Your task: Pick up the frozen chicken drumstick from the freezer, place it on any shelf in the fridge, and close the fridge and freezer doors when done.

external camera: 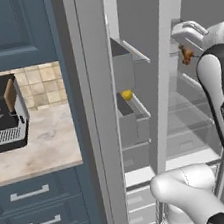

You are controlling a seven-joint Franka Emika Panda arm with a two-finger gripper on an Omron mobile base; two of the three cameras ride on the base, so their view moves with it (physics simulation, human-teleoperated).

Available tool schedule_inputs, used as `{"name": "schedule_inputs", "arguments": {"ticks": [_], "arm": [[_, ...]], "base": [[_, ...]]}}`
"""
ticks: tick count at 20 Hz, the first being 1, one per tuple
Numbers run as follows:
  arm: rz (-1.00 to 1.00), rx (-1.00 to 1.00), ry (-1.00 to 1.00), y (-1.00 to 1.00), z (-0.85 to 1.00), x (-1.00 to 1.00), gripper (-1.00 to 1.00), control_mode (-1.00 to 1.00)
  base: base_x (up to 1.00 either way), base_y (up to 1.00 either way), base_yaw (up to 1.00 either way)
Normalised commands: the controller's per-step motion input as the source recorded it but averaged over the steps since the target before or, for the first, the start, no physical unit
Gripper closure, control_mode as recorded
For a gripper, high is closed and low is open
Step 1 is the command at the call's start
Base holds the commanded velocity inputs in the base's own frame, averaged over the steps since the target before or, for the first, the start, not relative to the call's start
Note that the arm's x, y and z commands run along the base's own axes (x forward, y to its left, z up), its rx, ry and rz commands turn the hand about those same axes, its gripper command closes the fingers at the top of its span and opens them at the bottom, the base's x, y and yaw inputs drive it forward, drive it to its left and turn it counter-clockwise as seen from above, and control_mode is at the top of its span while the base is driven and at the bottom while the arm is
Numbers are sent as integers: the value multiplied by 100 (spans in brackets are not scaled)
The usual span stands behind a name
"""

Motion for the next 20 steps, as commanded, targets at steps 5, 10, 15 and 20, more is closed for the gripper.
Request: {"name": "schedule_inputs", "arguments": {"ticks": [5,10,15,20], "arm": [[24,-51,24,8,-90,-91,100,-100],[31,-40,5,5,-80,-13,100,-100],[10,-17,0,2,-6,0,100,-100],[0,-5,2,-18,0,0,100,100]], "base": [[0,0,0],[0,0,0],[0,0,0],[2,-30,0]]}}
